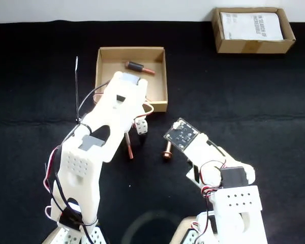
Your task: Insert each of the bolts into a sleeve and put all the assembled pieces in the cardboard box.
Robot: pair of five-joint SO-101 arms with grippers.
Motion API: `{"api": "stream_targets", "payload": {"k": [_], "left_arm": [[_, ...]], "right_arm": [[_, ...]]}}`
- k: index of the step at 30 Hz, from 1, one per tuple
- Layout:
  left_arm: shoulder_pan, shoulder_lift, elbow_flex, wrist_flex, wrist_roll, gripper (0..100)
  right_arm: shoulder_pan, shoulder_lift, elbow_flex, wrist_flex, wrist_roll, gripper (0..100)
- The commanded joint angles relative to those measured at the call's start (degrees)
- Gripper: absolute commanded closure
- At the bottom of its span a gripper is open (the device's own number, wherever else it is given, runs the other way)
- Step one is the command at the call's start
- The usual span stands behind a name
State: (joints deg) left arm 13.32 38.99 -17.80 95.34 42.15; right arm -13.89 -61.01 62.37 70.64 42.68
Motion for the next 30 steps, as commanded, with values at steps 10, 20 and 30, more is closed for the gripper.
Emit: {"api": "stream_targets", "payload": {"k": [10,20,30], "left_arm": [[-3.4,-0.7,-0.2,-3.5,-0.4,80],[-4.1,-0.7,-0.1,-7.7,-0.4,81],[-6.6,-0.6,0.3,-11.2,-3.0,99]], "right_arm": [[0.0,-1.1,-2.0,-0.1,-0.1,99.0],[0.0,-1.1,-1.7,-0.1,-0.1,99.0],[0.0,-1.0,-2.2,-0.2,-0.1,99.0]]}}
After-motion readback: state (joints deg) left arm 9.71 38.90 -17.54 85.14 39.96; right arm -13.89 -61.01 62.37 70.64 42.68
